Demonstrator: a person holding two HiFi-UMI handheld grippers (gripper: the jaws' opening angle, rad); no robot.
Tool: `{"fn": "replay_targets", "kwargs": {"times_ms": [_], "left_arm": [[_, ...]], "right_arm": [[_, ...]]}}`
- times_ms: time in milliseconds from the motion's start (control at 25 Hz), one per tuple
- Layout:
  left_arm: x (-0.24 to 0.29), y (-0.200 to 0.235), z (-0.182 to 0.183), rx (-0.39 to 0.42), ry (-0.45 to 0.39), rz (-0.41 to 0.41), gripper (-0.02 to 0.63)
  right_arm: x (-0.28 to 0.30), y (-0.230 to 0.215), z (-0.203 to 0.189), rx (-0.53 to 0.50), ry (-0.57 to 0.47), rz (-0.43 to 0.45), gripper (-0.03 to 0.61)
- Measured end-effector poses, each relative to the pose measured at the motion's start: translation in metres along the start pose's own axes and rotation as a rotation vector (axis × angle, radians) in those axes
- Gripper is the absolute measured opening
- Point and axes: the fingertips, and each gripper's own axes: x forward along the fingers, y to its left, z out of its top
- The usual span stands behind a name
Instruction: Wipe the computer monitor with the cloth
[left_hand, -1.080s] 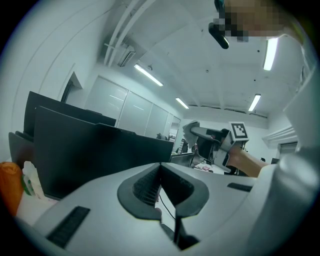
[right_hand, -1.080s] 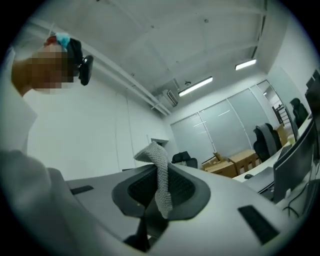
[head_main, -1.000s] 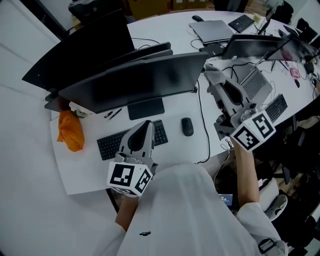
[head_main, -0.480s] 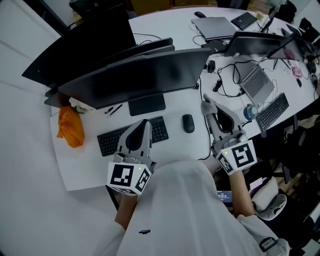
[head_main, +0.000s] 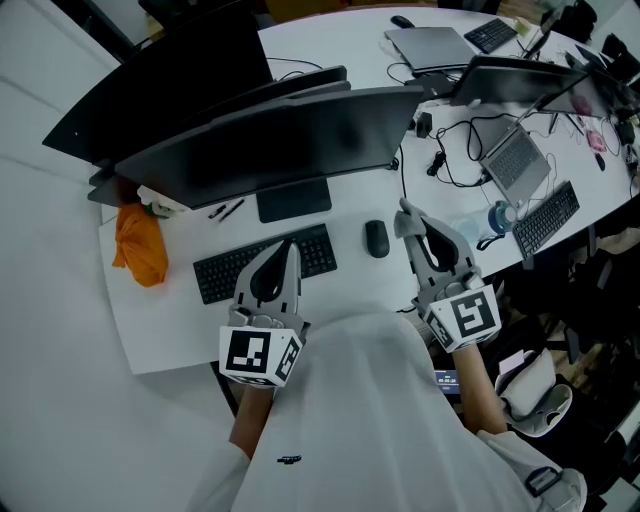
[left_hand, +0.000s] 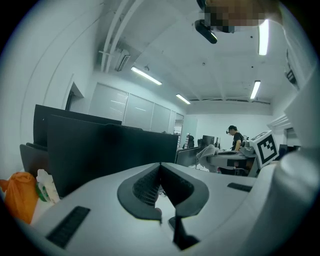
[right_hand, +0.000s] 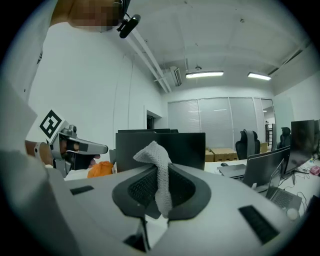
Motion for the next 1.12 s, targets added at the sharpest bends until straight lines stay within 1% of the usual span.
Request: {"fn": "replay_targets", "kwargs": {"times_ms": [240,440,600,840,1120], "left_arm": [[-0.003,0.000,-0.009,0.010,0.000,0.022,0.018],[-0.006,-0.001,-0.012,0.003,0.002,0.037,0.018],[-0.008,0.001,-0.012,-0.006,-0.005,0.049,0.018],[-0.012,0.005,-0.012,-0.019,-0.002,0.068,0.018],[-0.011,0.004,-0.014,-0.022,0.002,0.064,0.018]], "right_arm": [[0.003,0.003,-0.002,0.025,-0.003,0.024,0.035],[0.007,0.012,-0.004,-0.008,0.030,0.058,0.035],[0.007,0.017,-0.003,0.006,0.019,0.085,0.035],[0.009,0.016,-0.003,0.003,0.020,0.087,0.035],[0.010,0.017,-0.002,-0.001,0.030,0.093,0.034]]}}
